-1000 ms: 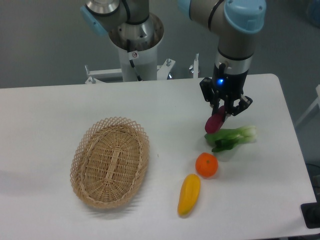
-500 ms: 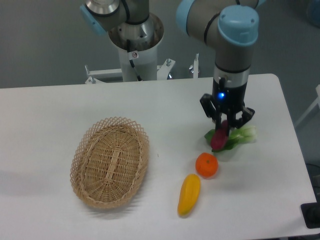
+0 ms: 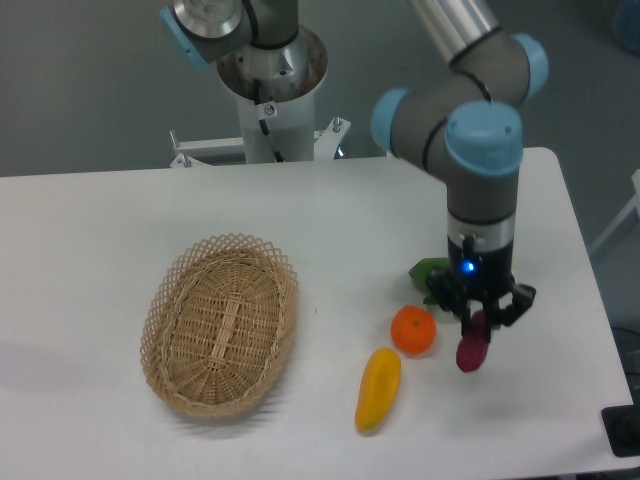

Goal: Place the sweet potato on the table
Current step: 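Carry the sweet potato past the orange and lower it onto the table, then open the gripper to release the sweet potato and raise it away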

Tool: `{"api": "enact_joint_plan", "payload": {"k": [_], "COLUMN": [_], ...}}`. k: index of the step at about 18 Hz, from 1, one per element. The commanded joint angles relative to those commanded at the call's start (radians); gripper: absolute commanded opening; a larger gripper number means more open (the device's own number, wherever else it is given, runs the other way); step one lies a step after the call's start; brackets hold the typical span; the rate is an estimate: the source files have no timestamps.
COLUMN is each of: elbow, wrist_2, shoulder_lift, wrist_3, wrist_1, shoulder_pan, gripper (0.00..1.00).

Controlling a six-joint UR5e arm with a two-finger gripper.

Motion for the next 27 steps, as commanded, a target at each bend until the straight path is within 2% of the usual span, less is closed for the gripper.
{"api": "enact_joint_plan", "payload": {"k": [4, 12, 18, 19, 21, 22, 23, 24, 27], "elbow": [0.023, -0.020, -0.021, -0.024, -0.023, -0.023, -0.023, -0.026, -0.035], "wrist_2": [0.000, 0.003, 0.003, 0.003, 0.003, 0.003, 0.005, 0.009, 0.008], "shoulder_lift": [-0.075, -0.094, -0.105, -0.105, -0.101, -0.101, -0.098, -0.088, -0.059], "wrist_3": [0.012, 0.181, 0.189, 0.189, 0.189, 0.181, 0.176, 0.169, 0.089], "wrist_1": [0.008, 0.006, 0.008, 0.008, 0.006, 0.006, 0.006, 0.005, 0.005], "shoulder_pan": [0.000, -0.002, -0.005, -0.005, -0.005, -0.005, -0.005, -0.006, -0.008], "gripper": [0.21, 0.21, 0.24, 0.28, 0.47, 0.67, 0.97, 1.00, 1.00]}}
